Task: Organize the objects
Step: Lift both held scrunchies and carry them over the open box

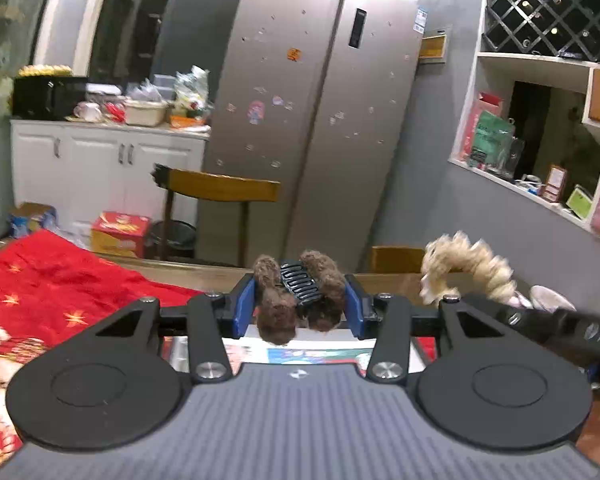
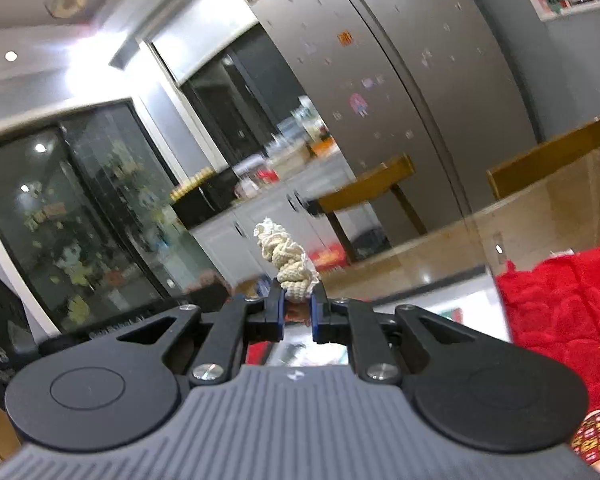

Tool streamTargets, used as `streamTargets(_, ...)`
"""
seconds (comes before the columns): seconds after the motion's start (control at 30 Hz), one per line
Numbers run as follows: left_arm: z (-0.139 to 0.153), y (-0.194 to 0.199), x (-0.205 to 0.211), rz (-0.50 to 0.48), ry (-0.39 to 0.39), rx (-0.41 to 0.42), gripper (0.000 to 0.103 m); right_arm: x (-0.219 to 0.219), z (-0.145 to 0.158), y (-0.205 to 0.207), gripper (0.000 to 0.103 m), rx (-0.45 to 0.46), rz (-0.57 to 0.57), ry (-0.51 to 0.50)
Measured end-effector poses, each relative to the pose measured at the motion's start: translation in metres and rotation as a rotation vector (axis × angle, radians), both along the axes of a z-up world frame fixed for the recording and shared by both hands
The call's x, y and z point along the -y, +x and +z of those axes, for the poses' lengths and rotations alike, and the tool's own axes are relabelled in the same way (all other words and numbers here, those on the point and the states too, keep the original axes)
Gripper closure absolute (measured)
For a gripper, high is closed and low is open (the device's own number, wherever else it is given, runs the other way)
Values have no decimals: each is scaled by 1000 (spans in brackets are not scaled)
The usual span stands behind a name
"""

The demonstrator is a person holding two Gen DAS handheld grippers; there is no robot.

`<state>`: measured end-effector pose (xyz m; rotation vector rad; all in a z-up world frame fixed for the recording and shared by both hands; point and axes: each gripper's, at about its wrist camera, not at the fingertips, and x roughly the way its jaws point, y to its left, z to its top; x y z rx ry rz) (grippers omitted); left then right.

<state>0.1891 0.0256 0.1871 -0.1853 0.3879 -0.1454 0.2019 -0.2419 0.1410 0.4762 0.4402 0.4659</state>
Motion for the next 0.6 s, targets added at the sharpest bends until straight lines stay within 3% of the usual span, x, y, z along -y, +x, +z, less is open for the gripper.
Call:
streamTargets(0.27,-41,59,28,-99,32,-107,51,17,-47,37,89,-164,-51,-22)
streamTargets(0.4,-78,91,35,-117,29,-223,51,18,-79,56,89,-274,-61,-28)
streamTargets(0.6,-124,122,40,-107,13,-358,51,18,-108,65,89,-359,-53,-28)
